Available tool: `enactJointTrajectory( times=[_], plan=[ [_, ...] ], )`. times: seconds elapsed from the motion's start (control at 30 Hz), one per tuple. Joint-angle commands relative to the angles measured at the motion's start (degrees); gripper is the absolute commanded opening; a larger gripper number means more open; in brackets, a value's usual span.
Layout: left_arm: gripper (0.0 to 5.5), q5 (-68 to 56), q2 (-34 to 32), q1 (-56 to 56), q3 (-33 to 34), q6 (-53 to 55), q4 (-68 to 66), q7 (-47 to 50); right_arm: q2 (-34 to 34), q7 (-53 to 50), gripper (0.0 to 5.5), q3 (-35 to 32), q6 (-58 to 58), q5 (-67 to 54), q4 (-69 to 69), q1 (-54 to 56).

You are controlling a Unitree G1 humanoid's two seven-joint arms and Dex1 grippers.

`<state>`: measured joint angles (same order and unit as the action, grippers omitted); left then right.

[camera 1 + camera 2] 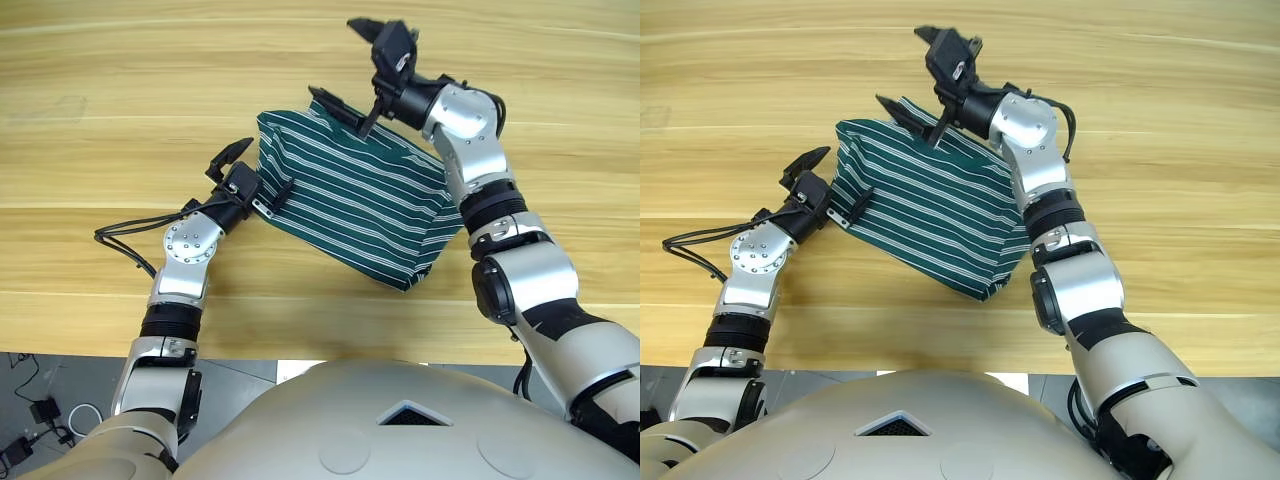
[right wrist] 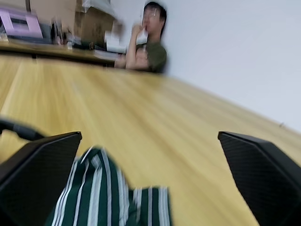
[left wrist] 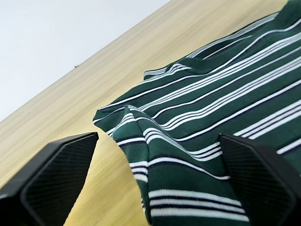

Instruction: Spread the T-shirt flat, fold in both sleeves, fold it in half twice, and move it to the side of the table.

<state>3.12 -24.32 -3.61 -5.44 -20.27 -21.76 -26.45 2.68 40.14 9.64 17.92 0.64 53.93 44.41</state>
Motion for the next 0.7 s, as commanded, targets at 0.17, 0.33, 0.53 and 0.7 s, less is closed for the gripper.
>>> enactJointTrajectory(
  times=[0.17, 0.33, 0.53, 0.7],
  plan=[
    [4.74, 0.5, 0.4, -2.0, 0.0, -0.5, -0.4, 0.2, -0.7, -16.2, 5.40, 8.0, 1.9, 15.0, 13.6, 6.6],
    [4.74, -8.7, 2.2, -2.1, 9.0, 0.4, 9.8, 4.9, 5.3, -18.9, 5.40, 7.7, 5.5, 16.9, 13.6, 3.4],
    [4.74, -19.4, 4.3, 0.3, 15.2, 7.8, 24.9, 7.7, 16.5, -15.4, 5.40, 3.7, 7.3, 14.1, 1.9, -5.7],
    [4.74, -18.6, 4.8, 2.5, 15.9, 12.8, 32.5, 10.3, 27.1, -5.4, 5.40, 4.8, 1.0, 14.8, -19.6, -21.3]
  ],
)
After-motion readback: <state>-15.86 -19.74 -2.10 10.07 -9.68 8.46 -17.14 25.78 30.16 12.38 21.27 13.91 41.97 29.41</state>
